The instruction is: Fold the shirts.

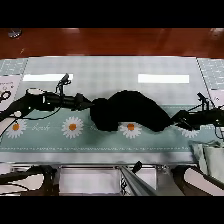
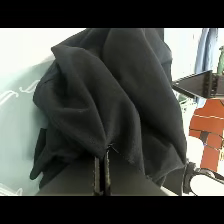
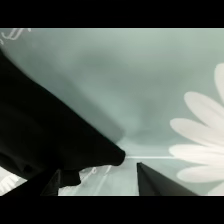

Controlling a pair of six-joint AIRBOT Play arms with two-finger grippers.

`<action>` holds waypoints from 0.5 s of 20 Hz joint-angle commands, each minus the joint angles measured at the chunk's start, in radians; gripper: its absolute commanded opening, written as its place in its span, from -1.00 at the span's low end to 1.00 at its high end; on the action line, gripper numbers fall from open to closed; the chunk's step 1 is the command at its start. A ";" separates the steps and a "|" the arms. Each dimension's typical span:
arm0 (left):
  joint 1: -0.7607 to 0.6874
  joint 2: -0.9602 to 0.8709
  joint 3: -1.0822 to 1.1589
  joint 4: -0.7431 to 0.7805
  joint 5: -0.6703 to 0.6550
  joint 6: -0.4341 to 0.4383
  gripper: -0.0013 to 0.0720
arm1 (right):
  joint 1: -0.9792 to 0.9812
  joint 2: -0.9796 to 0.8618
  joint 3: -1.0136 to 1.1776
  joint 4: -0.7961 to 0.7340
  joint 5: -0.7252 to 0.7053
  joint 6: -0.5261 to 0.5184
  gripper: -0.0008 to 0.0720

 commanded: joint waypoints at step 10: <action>0.000 0.002 0.002 0.000 -0.005 0.001 -0.91 | 0.262 -0.013 -0.017 0.113 -0.245 0.006 -0.92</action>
